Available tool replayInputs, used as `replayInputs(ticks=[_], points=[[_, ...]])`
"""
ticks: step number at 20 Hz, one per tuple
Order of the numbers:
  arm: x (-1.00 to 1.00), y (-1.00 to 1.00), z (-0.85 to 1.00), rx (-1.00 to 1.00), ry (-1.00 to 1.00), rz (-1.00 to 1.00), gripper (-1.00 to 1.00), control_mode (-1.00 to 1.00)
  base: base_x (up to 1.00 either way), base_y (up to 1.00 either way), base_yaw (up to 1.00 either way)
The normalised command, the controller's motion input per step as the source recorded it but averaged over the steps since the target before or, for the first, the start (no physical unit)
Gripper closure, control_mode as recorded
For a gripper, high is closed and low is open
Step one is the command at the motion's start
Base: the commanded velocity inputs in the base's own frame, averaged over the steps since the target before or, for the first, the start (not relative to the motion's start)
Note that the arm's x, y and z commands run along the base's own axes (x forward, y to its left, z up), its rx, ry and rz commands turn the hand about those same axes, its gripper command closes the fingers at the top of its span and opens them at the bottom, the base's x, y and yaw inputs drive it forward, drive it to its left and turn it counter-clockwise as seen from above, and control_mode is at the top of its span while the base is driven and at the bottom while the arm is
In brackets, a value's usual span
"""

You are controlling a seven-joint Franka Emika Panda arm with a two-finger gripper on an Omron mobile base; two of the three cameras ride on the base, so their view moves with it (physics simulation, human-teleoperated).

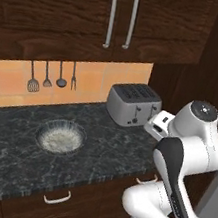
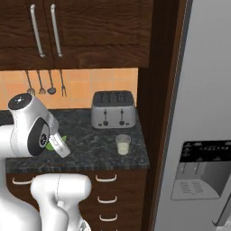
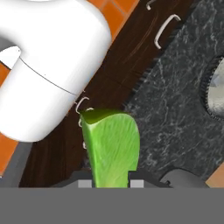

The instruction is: Grab a lemon wedge from the fridge and one ice cube from the ice bowl, and put them in the glass of lemonade.

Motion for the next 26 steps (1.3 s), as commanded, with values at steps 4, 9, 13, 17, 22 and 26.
replayInputs(ticks=[4, 9, 13, 17, 22, 26], points=[[0.0, 0.0, 0.0, 0.0, 0.0, 0.0, 1.0, 1.0, 0.35, 0.34, -0.19], [0.22, 0.05, 0.12, 0.0, -0.04, -0.11, 1.0, -1.0, 0.14, 0.11, -0.07], [0.39, -0.12, 0.01, -0.11, 0.04, -0.2, 1.0, -1.0, 0.0, 0.0, 0.0], [0.14, -0.51, 0.07, -0.27, 0.24, -0.11, 1.0, -1.0, 0.0, 0.0, 0.0], [0.0, -0.65, 0.04, -0.28, 0.21, -0.01, 1.0, -1.0, 0.0, 0.0, 0.0], [0.0, -0.35, 0.0, -0.36, -0.06, 0.0, 1.0, -1.0, 0.0, 0.0, 0.0]])
